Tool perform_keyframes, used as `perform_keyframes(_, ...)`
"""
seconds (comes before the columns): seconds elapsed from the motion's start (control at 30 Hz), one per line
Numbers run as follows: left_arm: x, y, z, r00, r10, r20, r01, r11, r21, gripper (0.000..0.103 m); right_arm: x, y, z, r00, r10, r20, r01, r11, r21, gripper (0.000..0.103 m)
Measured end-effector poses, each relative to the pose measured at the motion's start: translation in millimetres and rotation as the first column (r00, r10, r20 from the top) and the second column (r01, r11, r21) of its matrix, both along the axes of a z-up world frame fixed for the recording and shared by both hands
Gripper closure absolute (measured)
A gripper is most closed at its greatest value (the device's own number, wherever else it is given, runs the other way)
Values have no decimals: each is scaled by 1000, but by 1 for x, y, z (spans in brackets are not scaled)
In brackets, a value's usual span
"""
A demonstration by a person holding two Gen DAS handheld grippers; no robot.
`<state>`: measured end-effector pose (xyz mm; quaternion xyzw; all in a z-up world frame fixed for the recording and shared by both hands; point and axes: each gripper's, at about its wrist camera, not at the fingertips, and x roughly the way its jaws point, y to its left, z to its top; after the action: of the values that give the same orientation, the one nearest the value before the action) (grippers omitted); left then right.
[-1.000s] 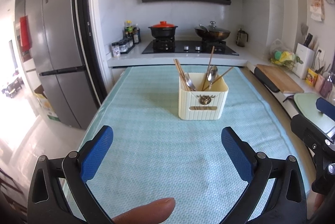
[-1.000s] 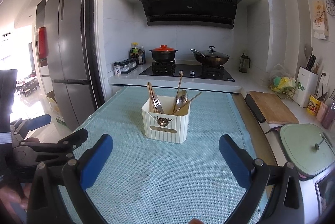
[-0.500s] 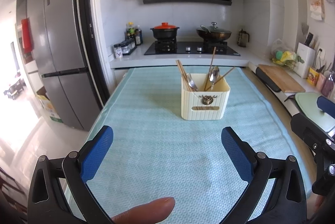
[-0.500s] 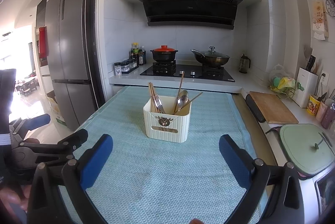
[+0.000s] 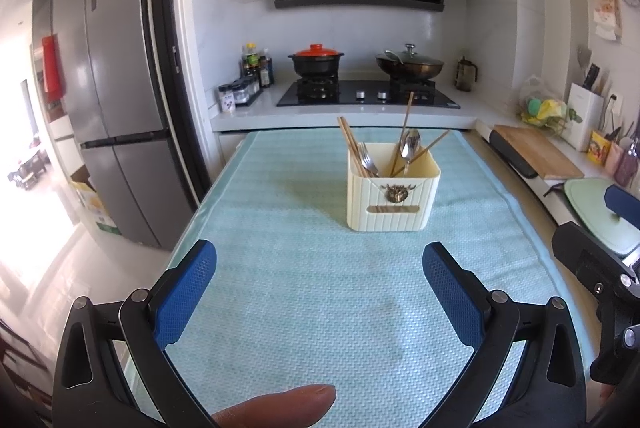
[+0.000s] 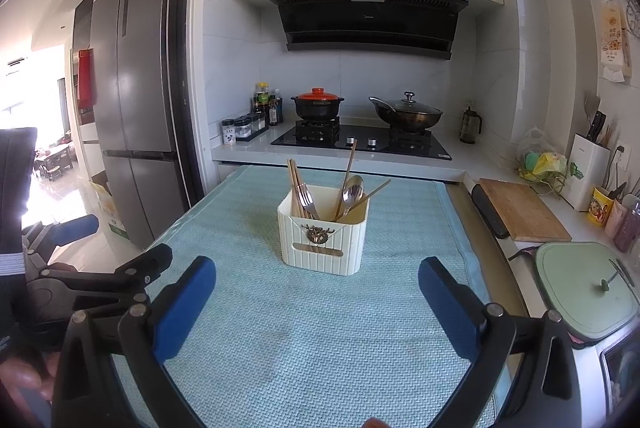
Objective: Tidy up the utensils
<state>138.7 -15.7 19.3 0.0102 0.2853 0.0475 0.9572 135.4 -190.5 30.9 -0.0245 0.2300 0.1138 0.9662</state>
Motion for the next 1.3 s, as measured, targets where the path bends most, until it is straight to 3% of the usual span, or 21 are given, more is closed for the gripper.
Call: perform_keyframes(1.3,-2,-5,-1,1000,3,-8,-3,1000,-8,0,-4,5,-2,1000,25,-1,-25,1000,-2,0)
